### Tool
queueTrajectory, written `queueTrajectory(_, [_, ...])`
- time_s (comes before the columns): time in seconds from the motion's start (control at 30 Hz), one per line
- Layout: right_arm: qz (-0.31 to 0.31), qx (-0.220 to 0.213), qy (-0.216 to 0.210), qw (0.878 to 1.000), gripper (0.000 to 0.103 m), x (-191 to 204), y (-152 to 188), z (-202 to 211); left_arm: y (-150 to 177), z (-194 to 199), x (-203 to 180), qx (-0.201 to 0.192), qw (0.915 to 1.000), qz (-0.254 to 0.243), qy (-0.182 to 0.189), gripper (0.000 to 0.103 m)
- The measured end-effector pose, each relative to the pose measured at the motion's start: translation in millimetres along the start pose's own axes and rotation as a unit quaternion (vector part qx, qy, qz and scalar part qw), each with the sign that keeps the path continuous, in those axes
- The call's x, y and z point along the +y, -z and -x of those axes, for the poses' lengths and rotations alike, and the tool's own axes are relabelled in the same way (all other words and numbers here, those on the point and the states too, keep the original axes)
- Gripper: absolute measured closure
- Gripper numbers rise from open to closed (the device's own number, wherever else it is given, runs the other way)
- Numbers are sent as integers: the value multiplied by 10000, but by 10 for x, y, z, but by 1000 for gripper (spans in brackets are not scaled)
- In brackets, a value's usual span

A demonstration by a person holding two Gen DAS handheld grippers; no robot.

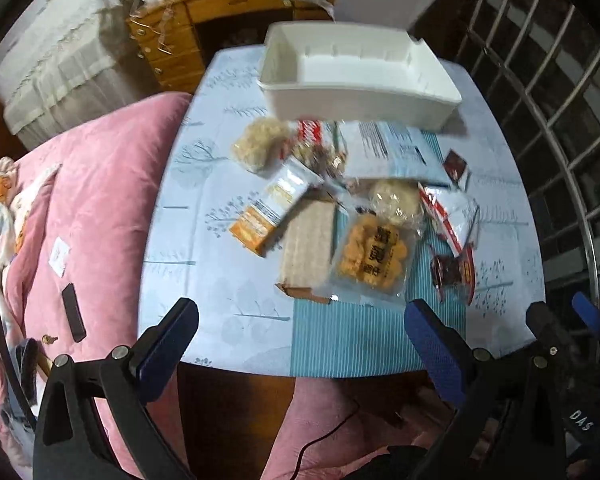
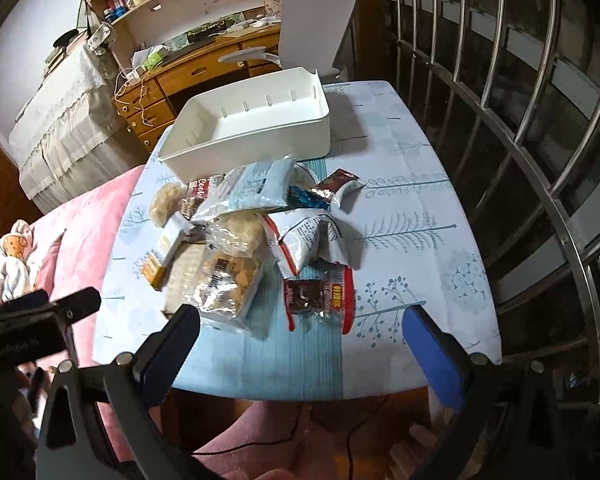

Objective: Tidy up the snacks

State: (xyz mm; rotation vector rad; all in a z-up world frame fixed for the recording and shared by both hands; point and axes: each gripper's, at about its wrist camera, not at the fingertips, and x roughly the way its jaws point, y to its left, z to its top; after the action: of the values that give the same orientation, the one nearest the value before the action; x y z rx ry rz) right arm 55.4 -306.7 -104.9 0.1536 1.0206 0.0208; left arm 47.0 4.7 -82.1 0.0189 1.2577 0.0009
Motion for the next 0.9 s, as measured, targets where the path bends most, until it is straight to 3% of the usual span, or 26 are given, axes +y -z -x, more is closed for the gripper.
queueTrajectory(0.33, [333, -526, 320, 9975, 2, -125, 157, -386, -242, -544, -285, 580, 9968, -455, 320, 1])
queueTrajectory(0.6, [615, -710, 277, 9952, 2, -59, 272, -712, -389, -1031, -519, 1238, 9876, -875, 413, 1])
queueTrajectory(0.9, [761, -470, 341, 9954, 6, 29, 341, -1148, -522, -1538, -757, 1976, 9723, -1223, 230, 2])
